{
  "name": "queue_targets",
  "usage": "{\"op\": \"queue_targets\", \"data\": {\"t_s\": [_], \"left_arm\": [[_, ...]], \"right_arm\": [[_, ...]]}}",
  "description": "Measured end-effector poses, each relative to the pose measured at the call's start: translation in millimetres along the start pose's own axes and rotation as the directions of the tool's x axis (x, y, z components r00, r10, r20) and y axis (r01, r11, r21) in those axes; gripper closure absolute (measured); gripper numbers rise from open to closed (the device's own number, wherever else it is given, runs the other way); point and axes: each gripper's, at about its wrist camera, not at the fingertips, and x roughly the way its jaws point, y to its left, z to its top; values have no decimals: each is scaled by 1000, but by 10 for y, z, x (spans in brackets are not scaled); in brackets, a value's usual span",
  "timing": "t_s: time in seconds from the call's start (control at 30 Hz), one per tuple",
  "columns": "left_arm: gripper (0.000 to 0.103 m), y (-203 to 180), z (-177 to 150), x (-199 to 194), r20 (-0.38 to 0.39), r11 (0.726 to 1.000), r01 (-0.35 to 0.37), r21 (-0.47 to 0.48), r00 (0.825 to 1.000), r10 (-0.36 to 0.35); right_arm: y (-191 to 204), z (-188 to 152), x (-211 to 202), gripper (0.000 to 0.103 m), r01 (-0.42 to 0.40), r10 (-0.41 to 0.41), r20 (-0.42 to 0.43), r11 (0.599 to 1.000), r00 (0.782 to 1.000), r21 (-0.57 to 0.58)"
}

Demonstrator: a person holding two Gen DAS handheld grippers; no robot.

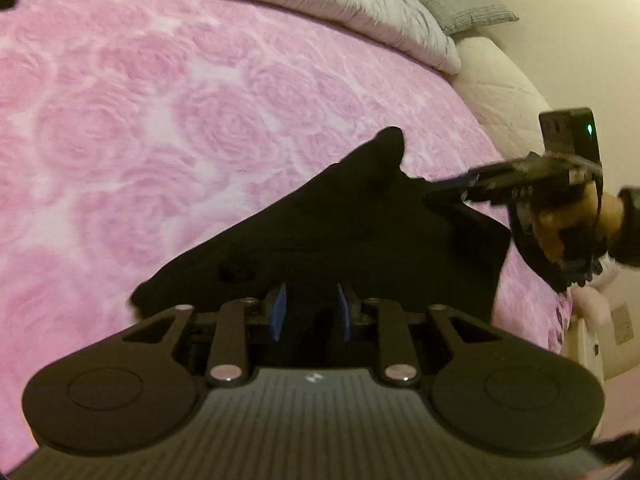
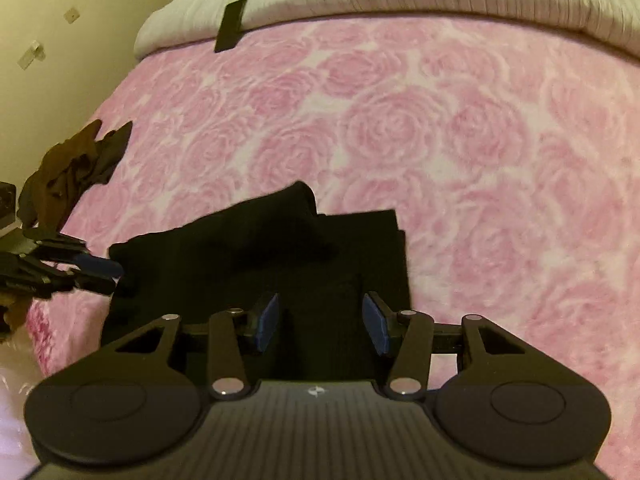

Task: Fold clothes

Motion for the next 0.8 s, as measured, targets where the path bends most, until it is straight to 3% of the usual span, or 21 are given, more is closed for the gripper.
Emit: {"op": "queue_targets", "data": {"t_s": [0.03,0.07,0.2,0.3,0.43,0.57,0.7,0.8], "left_arm": [[94,69,21,139,-18,1000,-19,-8,1000,19],[98,173,28,250,-38,999,-45,-21,998,45],[100,172,114,240,-69,998,-65,-5,995,65],[96,7,219,125,-72,995,-83,51,994,86],[93,-430,516,103,-44,986,-13,167,999,21],[92,-715,818,737,-121,956,87,279,991,-55],[100,-564,979,1462,-191,962,40,269,981,12],[100,-513,977,1649,-219,960,40,277,975,23]], "right_arm": [[-31,-13,87,66,0,0,-7,1000,1000,2],[-68,-17,228,66,11,-11,-13,1000,1000,1],[-330,-12,537,68,6,-6,-3,999,1000,39],[-335,-34,261,67,8,-11,58,999,998,49],[-244,-316,-327,67,31,-48,164,994,985,109],[-104,-794,-593,67,-2,-30,183,985,983,172],[-49,-1169,-584,66,32,-65,176,982,982,184],[-92,-1304,-598,67,96,-131,165,974,977,207]]}}
